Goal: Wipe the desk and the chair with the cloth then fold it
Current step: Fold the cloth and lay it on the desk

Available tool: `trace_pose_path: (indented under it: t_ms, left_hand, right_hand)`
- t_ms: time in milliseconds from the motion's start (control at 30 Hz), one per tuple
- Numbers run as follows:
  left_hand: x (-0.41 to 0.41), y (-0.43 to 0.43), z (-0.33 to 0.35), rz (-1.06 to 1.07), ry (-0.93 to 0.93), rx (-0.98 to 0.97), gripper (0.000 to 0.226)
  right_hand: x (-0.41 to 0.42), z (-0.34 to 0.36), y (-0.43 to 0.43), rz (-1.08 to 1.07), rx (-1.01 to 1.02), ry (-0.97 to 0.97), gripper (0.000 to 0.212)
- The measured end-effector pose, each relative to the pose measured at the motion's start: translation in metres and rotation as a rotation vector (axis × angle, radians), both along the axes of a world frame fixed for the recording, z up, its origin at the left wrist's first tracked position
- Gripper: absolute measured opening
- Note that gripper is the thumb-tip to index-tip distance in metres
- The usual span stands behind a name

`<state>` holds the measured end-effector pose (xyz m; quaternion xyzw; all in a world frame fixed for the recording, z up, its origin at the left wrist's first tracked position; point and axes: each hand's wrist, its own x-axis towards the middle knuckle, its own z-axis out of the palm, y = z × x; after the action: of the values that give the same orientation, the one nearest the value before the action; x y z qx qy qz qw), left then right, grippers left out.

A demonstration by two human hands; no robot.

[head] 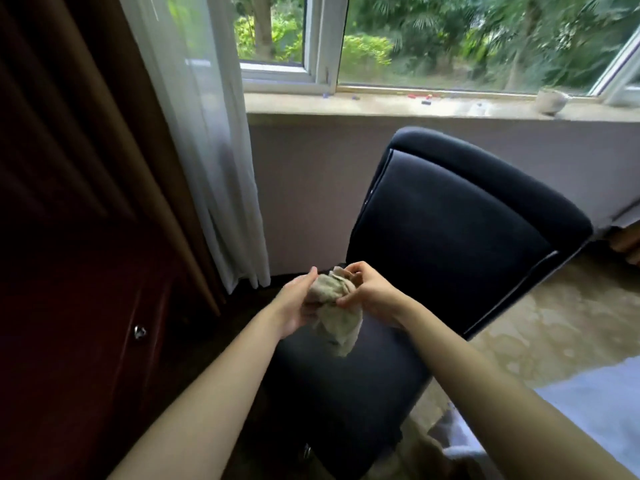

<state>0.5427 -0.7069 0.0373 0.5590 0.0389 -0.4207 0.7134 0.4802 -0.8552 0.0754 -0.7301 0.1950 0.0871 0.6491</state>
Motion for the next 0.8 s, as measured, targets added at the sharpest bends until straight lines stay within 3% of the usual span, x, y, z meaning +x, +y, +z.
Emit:
trace_pose_path:
  t_ms: [100,333,500,667,800]
  left_hand:
    - [0.022,-0.004,0.053,0.256,-0.099,-0.033,0.013]
    - [0.023,0.011,0.141,0.510,-0.238,-0.087,0.065]
    - [-0.046,0.085,0.162,0.627,-0.324,-0.011,0.040]
    - [-0.152,0.171,0.164,0.781,-0.282,0.159,0.031]
    - [-0.234,0.233,0.155,1.145,-0.216,0.304,0.032]
  right_hand:
    - [0.021,0.046,0.001,0.070,0.169,-0.063,0.044]
    - [0.056,0.096,-0.013,0.056,0.262,-0.260,0.022]
    - [0.057,0.124,0.027,0.433,0.298,-0.270,0.024]
    - [0.038,0.132,0.131,0.771,0.122,-0.345,0.013]
    - [-0.021,0.129,0.226,1.050,0.048,-0.385,0.016]
